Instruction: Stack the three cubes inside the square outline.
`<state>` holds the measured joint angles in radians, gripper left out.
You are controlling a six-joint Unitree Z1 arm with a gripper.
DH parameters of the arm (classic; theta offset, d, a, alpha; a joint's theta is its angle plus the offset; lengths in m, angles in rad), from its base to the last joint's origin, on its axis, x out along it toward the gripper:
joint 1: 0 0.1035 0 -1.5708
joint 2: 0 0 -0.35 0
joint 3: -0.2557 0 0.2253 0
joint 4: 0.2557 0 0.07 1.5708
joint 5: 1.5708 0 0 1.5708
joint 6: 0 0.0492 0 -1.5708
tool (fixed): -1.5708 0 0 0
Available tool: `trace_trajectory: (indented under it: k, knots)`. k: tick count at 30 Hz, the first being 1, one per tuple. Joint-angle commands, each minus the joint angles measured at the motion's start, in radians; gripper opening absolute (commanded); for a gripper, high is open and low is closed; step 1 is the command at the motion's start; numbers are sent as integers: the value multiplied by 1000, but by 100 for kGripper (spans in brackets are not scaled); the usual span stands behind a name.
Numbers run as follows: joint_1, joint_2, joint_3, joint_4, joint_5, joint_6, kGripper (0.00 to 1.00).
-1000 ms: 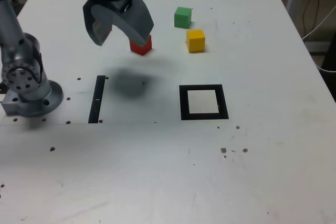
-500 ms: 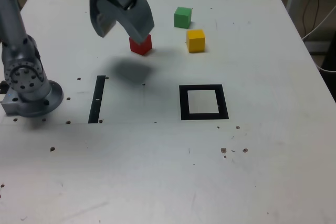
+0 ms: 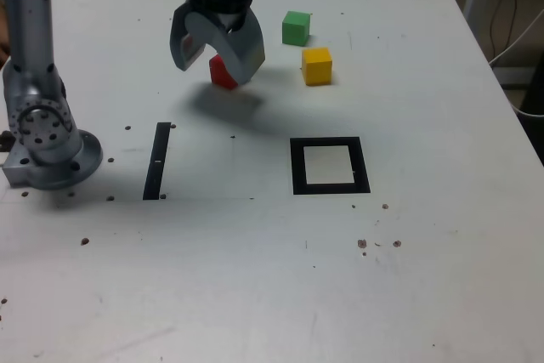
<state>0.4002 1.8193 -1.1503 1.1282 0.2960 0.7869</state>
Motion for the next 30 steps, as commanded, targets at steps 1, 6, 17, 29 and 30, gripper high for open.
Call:
trace_trajectory:
  k: [1,6,17,29,30]
  knots:
    - [9,2,3,-10,4,0,94]
    - [22,7,7,-24,13,-11,95]
    - [32,12,10,-56,17,-35,88]
    - [45,53,29,-69,17,-44,78]
    - [45,54,30,-71,17,-44,75]
